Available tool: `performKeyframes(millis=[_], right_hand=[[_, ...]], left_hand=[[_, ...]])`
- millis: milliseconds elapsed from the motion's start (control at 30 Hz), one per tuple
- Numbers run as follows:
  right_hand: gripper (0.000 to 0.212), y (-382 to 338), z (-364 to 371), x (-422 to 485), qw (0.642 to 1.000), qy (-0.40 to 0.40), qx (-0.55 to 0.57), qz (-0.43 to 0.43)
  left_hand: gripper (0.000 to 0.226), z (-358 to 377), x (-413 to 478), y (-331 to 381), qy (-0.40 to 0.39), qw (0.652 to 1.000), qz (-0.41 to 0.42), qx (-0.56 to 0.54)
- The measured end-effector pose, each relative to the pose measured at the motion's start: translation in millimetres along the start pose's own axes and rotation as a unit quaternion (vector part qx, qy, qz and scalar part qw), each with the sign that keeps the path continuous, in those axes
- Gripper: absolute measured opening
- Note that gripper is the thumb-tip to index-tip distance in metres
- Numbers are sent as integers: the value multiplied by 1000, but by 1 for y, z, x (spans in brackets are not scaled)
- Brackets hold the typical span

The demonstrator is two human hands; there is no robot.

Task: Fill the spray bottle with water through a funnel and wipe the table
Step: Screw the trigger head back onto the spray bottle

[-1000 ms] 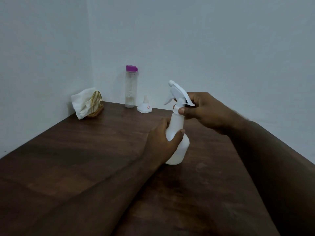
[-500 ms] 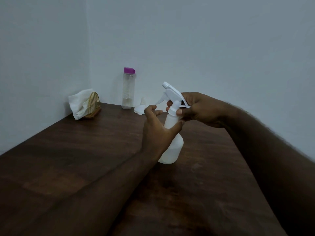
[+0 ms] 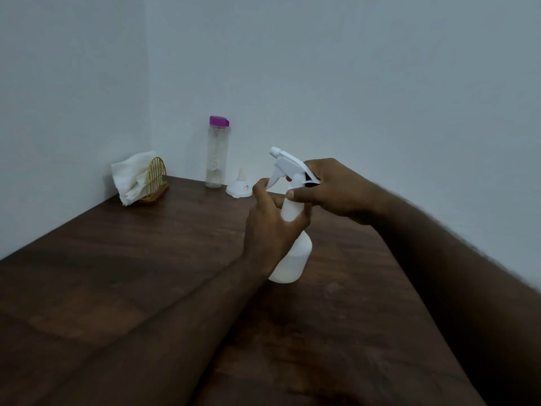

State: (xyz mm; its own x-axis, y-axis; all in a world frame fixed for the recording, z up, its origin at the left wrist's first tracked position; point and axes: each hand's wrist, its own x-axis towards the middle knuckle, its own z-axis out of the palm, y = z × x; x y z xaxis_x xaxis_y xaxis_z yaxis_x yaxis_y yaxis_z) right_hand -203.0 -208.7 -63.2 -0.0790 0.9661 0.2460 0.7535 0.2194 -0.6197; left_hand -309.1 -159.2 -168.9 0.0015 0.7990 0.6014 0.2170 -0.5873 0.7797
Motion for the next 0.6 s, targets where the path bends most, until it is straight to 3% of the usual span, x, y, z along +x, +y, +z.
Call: performKeyframes(millis=[133,400,600], right_hand=[[23,5,2,1,999,39,-23,-22],[28,18,16,-5,994,80,70,-9],[23,20,44,-10,970,196,142,0]], left_hand=[[93,0,1,-3,-7,1000,-5,3],[89,-1,-1,-2,-2,1000,0,-1],[88,0,-1,-2,-4,1000,-6,-11]])
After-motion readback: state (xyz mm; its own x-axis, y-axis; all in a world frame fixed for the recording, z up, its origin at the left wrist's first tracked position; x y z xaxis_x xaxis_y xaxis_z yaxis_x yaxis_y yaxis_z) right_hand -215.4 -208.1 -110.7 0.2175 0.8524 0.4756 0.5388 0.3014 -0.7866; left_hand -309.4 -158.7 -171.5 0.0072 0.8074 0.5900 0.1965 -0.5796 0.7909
